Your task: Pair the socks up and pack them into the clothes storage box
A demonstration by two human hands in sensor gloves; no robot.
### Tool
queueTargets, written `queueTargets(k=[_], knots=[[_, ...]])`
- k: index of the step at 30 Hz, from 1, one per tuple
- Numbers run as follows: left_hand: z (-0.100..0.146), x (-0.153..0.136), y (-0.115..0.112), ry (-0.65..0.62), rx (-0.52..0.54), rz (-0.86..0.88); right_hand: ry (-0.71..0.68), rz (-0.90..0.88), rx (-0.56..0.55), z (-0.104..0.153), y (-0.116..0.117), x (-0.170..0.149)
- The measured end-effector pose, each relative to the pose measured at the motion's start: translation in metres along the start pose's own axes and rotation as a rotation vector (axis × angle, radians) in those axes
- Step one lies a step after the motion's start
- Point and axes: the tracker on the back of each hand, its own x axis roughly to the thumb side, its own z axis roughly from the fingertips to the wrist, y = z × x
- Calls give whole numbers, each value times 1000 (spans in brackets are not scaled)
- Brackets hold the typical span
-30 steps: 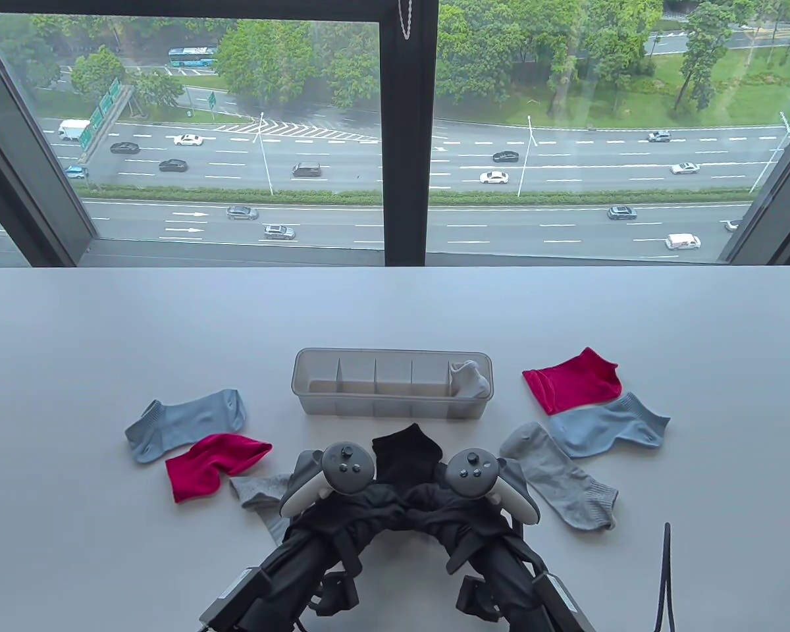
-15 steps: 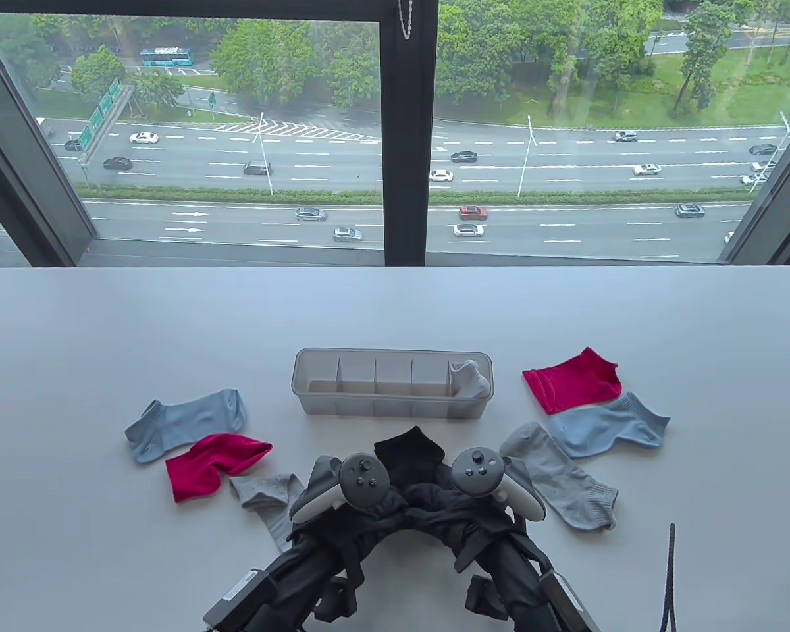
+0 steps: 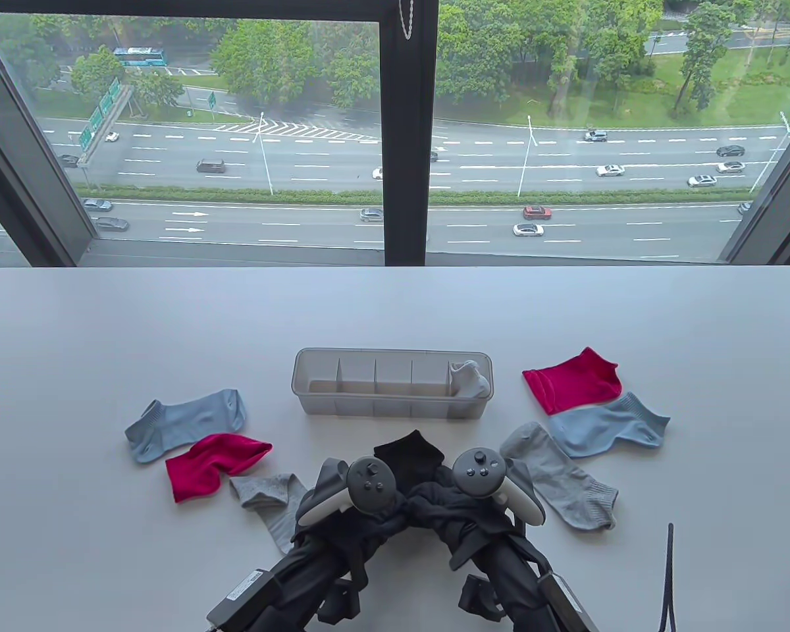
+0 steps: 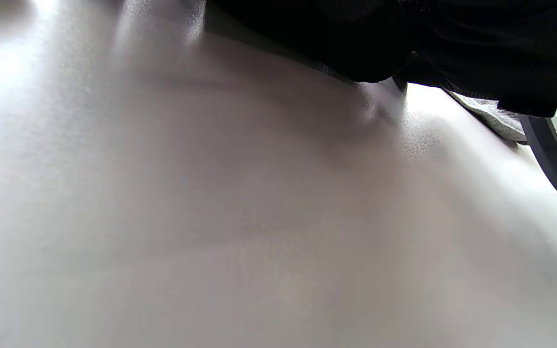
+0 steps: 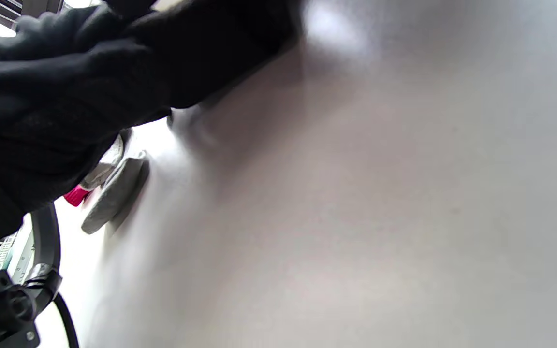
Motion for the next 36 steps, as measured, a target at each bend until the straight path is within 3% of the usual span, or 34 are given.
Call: queueTargets(k=[5,13,16,21,29,32,36], knots=[[-2,1,-4,7,-61,6,15,80,-8,-1,2,2],[0,4,0,0,38,-15,20,17,-57,0,1,1],[0,1,0,-1,12,10,-7,16,-10,0,1,0],[-1,0,-3,0,-35,27,11,50,-46,-1,1,2],[0,8,-1,0,71,-39,7,3,-71,0,2,3],[0,4,-1,3,32,-21,-16,-31,-17,-1,3,3],[1,6,-1,29,51,-52,-21,-33,-62,0,1,7]])
